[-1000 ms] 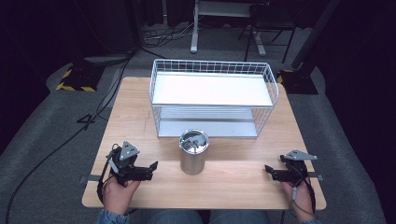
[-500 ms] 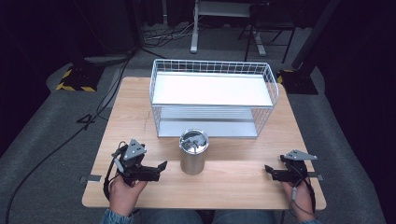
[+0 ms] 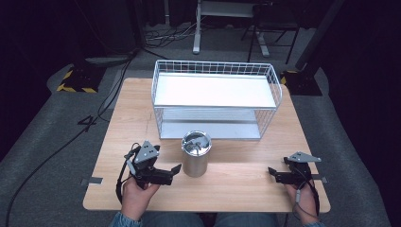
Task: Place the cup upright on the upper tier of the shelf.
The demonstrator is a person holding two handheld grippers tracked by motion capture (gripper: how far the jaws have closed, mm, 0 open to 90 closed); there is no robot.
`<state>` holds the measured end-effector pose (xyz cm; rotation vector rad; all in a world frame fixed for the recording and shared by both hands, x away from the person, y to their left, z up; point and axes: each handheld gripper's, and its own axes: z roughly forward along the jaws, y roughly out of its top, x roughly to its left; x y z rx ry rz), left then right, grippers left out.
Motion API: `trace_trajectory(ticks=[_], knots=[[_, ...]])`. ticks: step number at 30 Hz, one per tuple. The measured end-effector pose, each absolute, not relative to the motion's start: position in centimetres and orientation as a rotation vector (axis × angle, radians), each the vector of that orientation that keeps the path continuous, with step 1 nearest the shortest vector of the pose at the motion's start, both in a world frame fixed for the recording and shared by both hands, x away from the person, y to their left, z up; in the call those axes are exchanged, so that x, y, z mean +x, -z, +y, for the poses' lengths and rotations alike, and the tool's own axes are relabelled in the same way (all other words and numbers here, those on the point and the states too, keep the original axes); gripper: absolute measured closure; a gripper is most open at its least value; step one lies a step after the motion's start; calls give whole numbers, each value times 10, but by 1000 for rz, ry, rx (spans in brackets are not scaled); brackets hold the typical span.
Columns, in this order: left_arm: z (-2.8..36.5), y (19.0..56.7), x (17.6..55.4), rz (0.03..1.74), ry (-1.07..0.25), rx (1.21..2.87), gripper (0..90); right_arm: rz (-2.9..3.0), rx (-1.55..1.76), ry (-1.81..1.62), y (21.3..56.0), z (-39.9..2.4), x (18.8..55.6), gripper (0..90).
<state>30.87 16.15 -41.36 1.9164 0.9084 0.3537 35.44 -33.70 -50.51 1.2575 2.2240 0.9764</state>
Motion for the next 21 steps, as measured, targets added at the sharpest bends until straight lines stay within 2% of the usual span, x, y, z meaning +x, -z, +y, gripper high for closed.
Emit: trace_trajectory(ticks=[21], knots=[[121,430,331,830,-309,1871,0,2225,1258,-977,505,-337,355,157]])
